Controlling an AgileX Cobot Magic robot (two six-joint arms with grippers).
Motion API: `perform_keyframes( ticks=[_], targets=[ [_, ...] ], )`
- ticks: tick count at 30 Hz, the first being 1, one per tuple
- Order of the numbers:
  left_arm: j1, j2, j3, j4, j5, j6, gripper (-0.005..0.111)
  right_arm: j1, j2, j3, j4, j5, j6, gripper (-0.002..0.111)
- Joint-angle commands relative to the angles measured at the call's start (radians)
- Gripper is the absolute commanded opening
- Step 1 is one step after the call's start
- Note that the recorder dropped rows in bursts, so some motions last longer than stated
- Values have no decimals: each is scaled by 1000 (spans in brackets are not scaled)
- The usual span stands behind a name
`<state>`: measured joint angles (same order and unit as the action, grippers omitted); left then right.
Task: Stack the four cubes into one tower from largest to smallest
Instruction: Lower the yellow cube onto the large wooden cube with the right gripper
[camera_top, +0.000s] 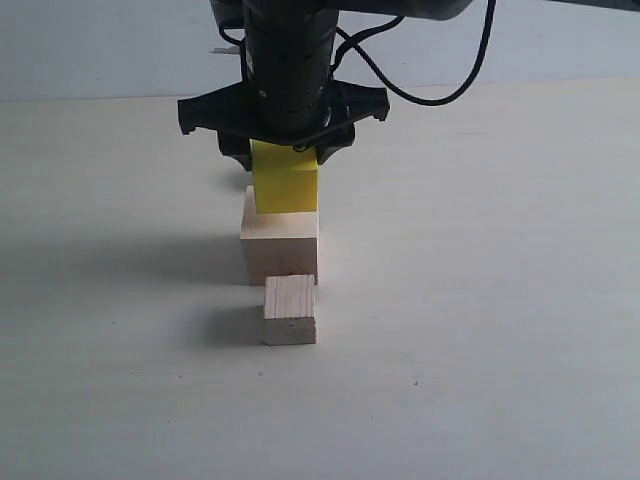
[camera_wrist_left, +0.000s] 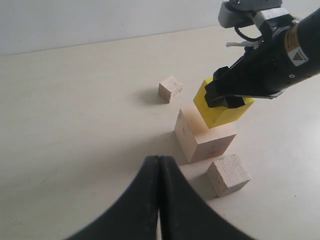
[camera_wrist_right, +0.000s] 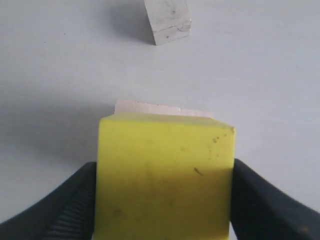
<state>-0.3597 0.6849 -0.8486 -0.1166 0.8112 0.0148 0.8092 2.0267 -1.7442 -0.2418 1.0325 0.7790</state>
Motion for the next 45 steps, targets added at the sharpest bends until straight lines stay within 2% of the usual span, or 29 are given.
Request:
perform_keyframes(
  ticks=[1, 45],
  targets=[
    [1, 2, 5, -9, -15, -3, 0, -9, -15, 4, 8, -36, 8, 0],
    [1, 2, 5, -77, -13, 14, 0, -9, 54, 5, 43, -23, 14, 0]
  ],
)
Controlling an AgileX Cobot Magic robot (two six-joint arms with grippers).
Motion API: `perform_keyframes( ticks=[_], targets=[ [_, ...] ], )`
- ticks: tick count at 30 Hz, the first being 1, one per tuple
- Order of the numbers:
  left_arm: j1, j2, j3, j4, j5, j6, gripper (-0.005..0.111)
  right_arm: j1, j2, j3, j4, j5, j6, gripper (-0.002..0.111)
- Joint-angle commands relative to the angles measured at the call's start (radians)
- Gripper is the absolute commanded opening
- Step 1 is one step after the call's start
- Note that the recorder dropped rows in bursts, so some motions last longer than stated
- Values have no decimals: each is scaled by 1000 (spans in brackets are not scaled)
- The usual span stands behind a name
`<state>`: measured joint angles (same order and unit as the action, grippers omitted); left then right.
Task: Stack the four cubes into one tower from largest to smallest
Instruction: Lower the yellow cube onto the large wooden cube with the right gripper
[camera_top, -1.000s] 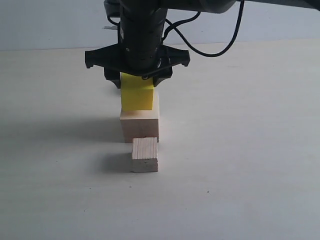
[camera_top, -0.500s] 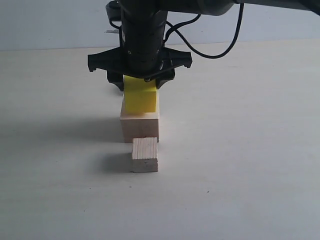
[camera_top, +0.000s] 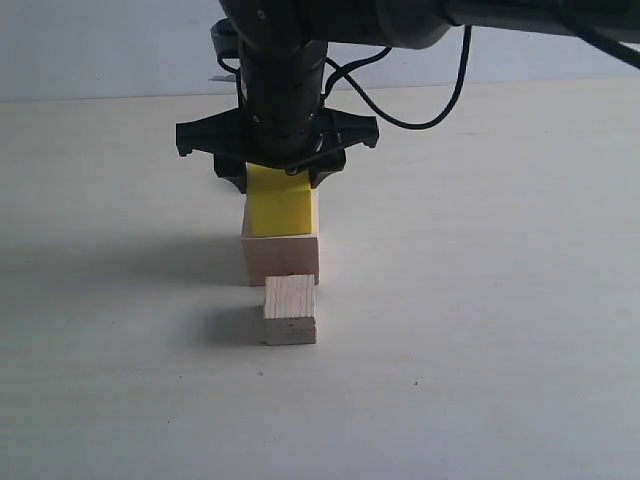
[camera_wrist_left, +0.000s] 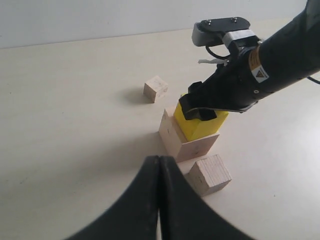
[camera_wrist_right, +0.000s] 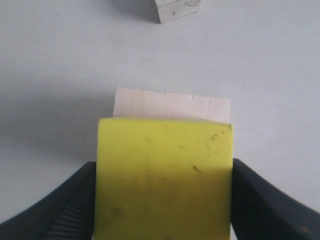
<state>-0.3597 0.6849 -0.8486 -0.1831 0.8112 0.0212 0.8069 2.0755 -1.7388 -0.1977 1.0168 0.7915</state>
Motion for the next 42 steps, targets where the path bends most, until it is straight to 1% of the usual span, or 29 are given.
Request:
perform_keyframes(
  ticks=[1, 8, 10, 11, 13, 16, 20, 22, 25, 34, 42],
  targets=[
    [1, 2, 5, -10, -13, 8, 0, -6, 5, 0, -4, -5, 2, 0],
    [1, 2, 5, -10, -13, 19, 0, -6, 5, 0, -10, -1, 19, 0],
    [1, 2, 5, -10, -13, 24, 0, -6, 5, 0, -10, -1, 19, 2],
    [1, 2, 5, -10, -13, 24, 0, -6, 5, 0, -10, -1, 19, 5],
    [1, 2, 5, -10, -13, 24, 0, -6, 5, 0, -10, -1, 19, 13],
    [1, 2, 5, -10, -13, 26, 0, -6, 5, 0, -10, -1, 19, 29],
    [1, 2, 5, -10, -13, 26, 0, -6, 5, 0, -10, -1, 19, 55],
    [1, 2, 5, -10, -13, 28, 0, -6, 5, 0, -10, -1, 21, 66],
    [1, 2, 5, -12, -13, 28, 0, -6, 5, 0, -10, -1, 23, 75],
    [1, 2, 5, -14, -13, 28, 0, -4, 4, -5, 3, -1, 21, 75],
    [1, 2, 5, -14, -13, 28, 0, -4, -53, -5, -24, -3, 23, 75]
  ],
)
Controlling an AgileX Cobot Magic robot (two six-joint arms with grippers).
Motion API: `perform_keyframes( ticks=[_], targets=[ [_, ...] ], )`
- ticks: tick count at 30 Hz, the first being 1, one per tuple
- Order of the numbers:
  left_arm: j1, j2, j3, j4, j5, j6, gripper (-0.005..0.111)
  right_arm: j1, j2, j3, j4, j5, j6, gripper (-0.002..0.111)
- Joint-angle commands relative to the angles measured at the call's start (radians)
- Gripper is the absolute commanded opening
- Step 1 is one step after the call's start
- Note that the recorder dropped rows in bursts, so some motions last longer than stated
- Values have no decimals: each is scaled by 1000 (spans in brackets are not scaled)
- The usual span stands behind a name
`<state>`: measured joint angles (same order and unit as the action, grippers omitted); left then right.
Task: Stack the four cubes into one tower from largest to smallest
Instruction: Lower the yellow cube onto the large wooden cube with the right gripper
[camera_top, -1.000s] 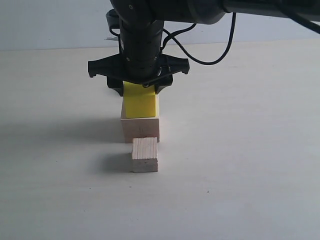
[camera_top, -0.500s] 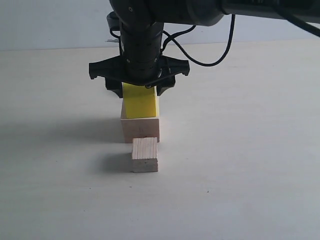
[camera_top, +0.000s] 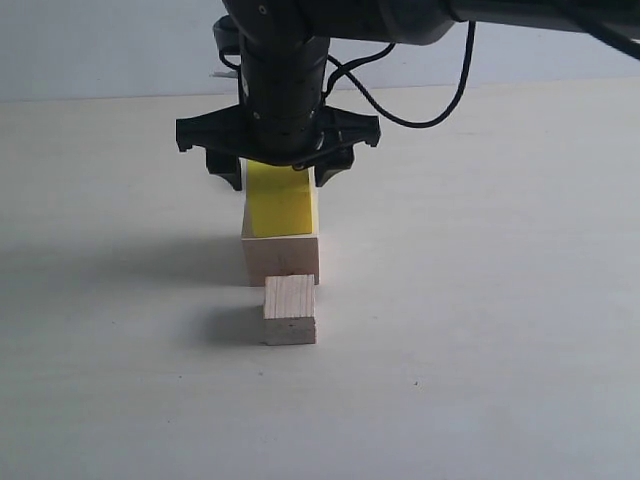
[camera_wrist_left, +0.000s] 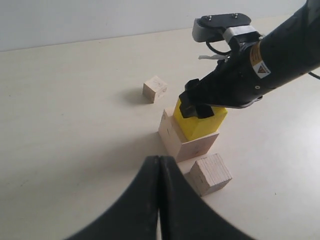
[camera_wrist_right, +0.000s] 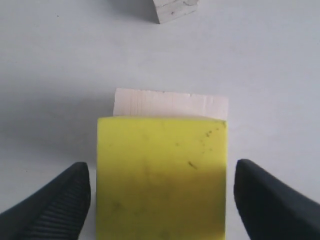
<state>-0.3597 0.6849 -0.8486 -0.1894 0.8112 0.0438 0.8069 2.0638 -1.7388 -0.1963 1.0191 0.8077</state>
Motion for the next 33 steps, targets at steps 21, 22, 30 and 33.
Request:
perform_keyframes(
  ticks=[21, 22, 30, 33],
  targets=[
    [1, -2, 5, -8, -13, 5, 0, -4, -44, -5, 44, 39, -23, 75],
    [1, -3, 5, -8, -10, 5, 0, -4, -44, -5, 44, 39, -23, 75],
    [1, -3, 5, -8, -10, 5, 0, -4, -44, -3, 91, 31, -47, 75],
    [1, -3, 5, -8, -10, 5, 0, -4, -44, -3, 91, 31, -47, 75]
  ],
)
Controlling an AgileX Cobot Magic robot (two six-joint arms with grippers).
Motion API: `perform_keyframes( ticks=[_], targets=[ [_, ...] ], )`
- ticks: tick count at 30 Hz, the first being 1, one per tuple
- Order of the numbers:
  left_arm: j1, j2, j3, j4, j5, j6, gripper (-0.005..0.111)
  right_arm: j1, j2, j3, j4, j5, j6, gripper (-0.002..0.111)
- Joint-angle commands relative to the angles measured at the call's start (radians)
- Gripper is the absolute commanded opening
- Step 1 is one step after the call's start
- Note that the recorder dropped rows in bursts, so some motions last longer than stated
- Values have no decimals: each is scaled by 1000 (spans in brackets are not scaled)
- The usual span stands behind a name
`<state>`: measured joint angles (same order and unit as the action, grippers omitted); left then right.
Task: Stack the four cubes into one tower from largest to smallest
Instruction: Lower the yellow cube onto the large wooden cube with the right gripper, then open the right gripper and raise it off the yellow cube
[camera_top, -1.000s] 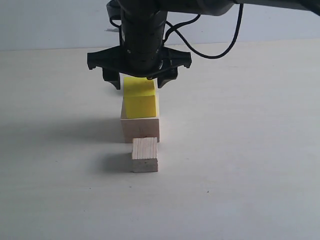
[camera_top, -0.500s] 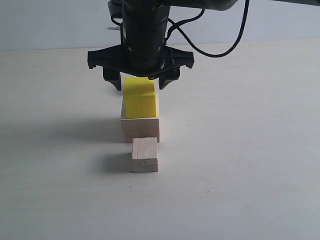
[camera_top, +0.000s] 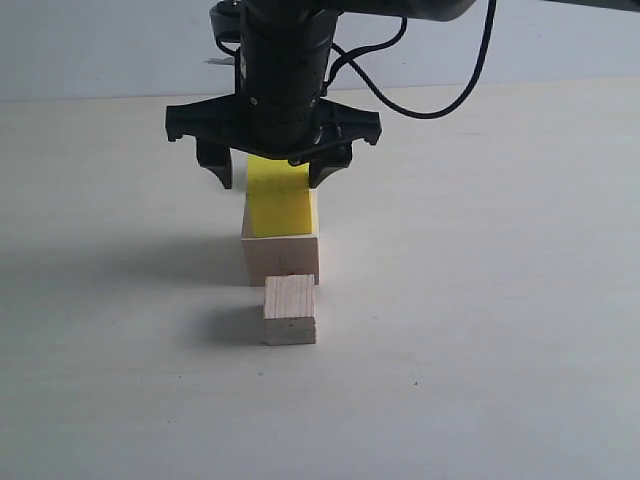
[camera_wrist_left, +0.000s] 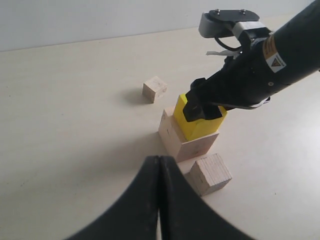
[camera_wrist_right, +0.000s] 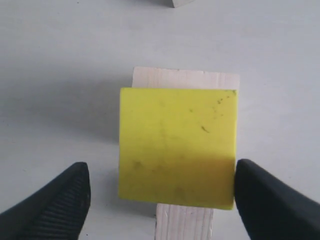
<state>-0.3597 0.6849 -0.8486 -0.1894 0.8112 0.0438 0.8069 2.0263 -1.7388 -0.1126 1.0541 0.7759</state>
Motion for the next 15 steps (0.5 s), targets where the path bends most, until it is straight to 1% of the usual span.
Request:
perform_keyframes(
  ticks=[1, 7, 11, 13, 15],
  targets=[
    [1, -3, 5, -8, -10, 5, 0, -4, -6, -3, 8, -4, -15, 75],
    [1, -3, 5, -8, -11, 7, 0, -4, -11, -3, -4, -4, -20, 75],
    [1, -3, 5, -8, -11, 7, 0, -4, -79, -4, -4, 1, -55, 75],
    [1, -3, 5, -8, -11, 7, 0, -4, -122, -4, -2, 47, -89, 75],
    [1, -3, 5, -8, -13, 7, 0, -4, -155, -4, 5, 124, -162, 75]
  ],
)
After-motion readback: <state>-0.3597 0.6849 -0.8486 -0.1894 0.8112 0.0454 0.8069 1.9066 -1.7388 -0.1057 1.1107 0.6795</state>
